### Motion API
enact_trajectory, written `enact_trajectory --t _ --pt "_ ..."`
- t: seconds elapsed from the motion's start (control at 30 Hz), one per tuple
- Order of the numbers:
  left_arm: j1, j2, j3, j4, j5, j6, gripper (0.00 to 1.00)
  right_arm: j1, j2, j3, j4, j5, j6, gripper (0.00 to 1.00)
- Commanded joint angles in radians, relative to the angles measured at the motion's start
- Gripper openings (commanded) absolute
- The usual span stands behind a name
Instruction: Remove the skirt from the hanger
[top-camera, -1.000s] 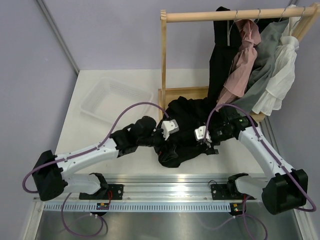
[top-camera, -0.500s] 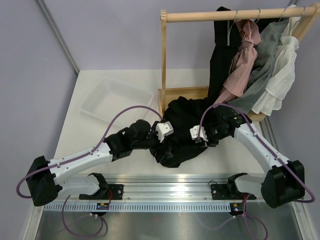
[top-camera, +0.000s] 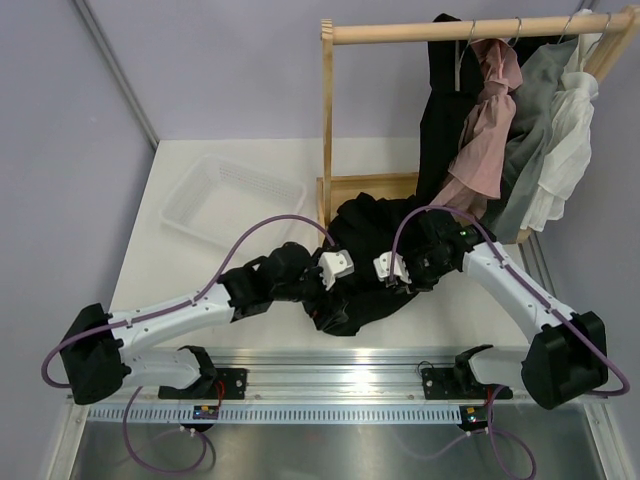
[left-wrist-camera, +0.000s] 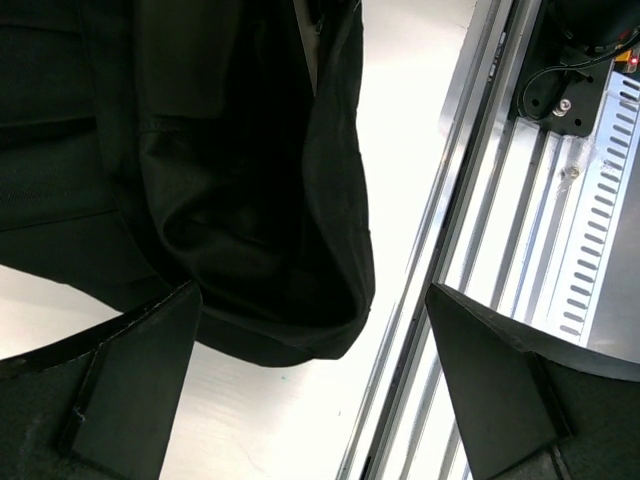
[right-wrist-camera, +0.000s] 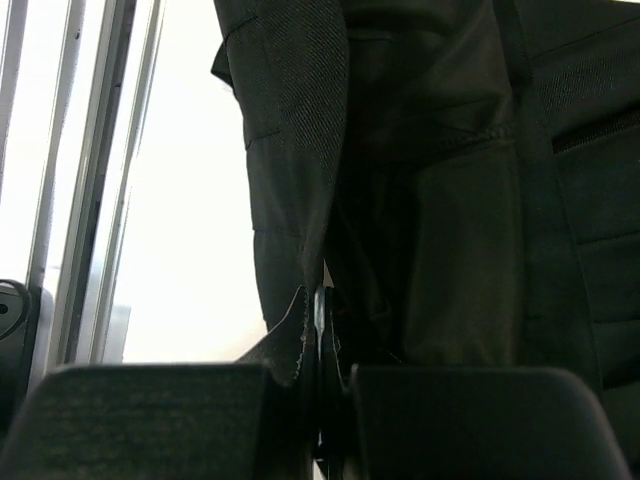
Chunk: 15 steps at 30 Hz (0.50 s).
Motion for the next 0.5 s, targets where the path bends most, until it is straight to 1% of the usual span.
enact_trajectory --t 0.0,0.1,0.13,0.17,0.23,0.33,0.4,0.47 --pt "-0.005 -0.051 0.014 0.015 -0.024 0.030 0.99 0.014 -0.011 0.051 -0.060 -0.009 0.005 0.00" --pt "-0.005 -0.090 0.009 -0.015 -0.048 0.044 0.99 0.014 -0.059 0.161 -0.117 -0.038 0.061 0.00" --pt "-0.005 -0.103 0.009 -0.022 -0.059 0.050 0.99 0.014 -0.079 0.238 -0.135 -0.046 0.093 0.00" --pt "-0.005 -0.112 0.009 -0.028 -0.071 0.052 0.99 0.014 -0.090 0.273 -0.160 -0.057 0.119 0.00" --pt "-0.005 -0.138 0.007 -0.048 -0.128 0.056 0.99 0.014 -0.105 0.371 -0.188 -0.061 0.159 0.00" --pt "-0.005 -0.170 0.004 -0.064 -0.223 0.058 0.99 0.013 -0.111 0.435 -0.224 -0.045 0.181 0.00" --pt "-0.005 -0.186 0.001 -0.061 -0.269 0.058 0.99 0.014 -0.117 0.430 -0.226 -0.026 0.187 0.00" --pt "-0.003 -0.210 -0.002 -0.055 -0.280 0.055 0.99 0.013 -0.133 0.409 -0.212 -0.020 0.207 0.00"
